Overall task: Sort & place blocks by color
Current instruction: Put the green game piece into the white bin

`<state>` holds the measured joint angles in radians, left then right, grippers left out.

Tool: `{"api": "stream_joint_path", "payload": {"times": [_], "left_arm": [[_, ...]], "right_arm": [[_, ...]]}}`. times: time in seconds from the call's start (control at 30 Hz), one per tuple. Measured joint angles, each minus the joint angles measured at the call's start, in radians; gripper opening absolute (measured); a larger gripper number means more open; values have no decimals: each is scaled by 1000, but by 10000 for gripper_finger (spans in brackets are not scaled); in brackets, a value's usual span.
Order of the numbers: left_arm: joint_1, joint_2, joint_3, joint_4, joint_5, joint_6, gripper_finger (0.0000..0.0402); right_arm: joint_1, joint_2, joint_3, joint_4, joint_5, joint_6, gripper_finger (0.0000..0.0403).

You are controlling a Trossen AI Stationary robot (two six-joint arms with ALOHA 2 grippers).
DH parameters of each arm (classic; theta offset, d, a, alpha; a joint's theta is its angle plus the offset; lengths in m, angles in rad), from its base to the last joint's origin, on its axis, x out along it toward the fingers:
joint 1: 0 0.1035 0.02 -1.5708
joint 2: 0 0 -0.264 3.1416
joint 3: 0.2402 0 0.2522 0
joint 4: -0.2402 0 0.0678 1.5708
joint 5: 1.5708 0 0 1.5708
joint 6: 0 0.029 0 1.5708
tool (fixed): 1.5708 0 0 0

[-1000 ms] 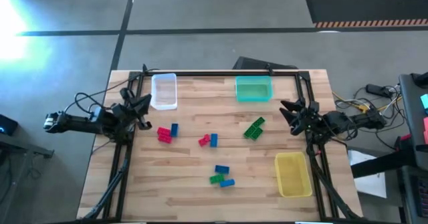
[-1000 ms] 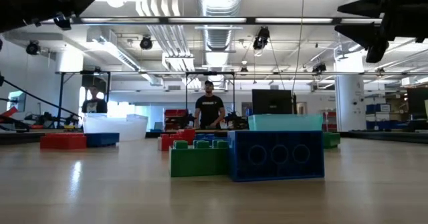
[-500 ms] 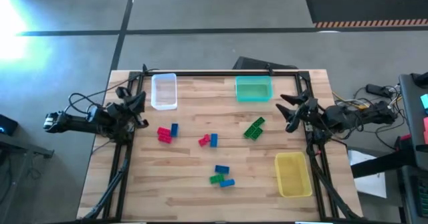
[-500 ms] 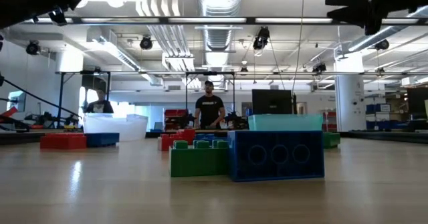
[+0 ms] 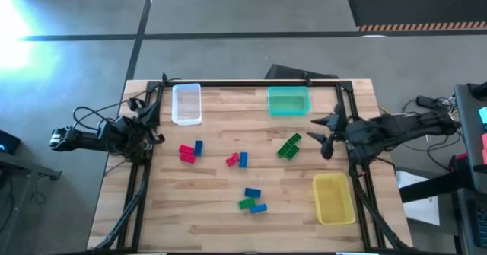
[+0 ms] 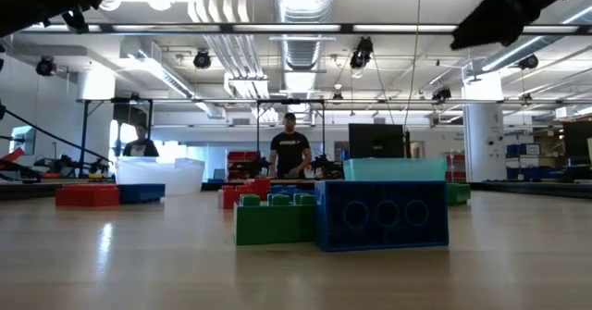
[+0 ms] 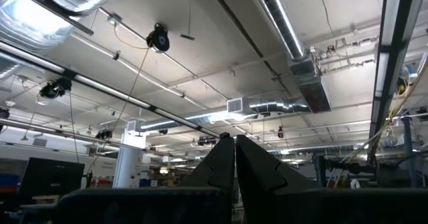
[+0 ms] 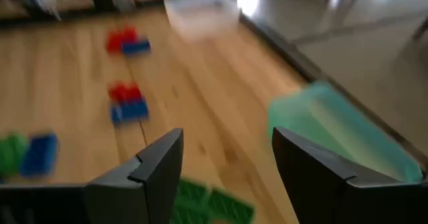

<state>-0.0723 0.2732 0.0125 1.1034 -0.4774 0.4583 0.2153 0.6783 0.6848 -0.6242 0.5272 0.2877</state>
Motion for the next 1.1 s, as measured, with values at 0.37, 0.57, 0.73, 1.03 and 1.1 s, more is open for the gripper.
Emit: {"api": "stream_joint_path", "payload": {"times": [0.37, 0.57, 0.73, 1.03, 1.1], "left_arm": [[0, -1, 1, 15, 0, -1, 0], [0, -4, 1, 21, 0, 1, 0], [0, -4, 1, 20, 0, 2, 0], [0, -4, 1, 19, 0, 3, 0], [0, -4, 1, 19, 0, 3, 0]], "right_arm": [[-9, 361, 185, -286, -117, -127, 219], [-70, 543, 336, -477, -119, -225, 219], [-149, 654, 425, -478, -171, -376, 219], [-270, 761, 491, -463, -250, -538, 219], [-277, 778, 487, -460, -238, -539, 220]]}}
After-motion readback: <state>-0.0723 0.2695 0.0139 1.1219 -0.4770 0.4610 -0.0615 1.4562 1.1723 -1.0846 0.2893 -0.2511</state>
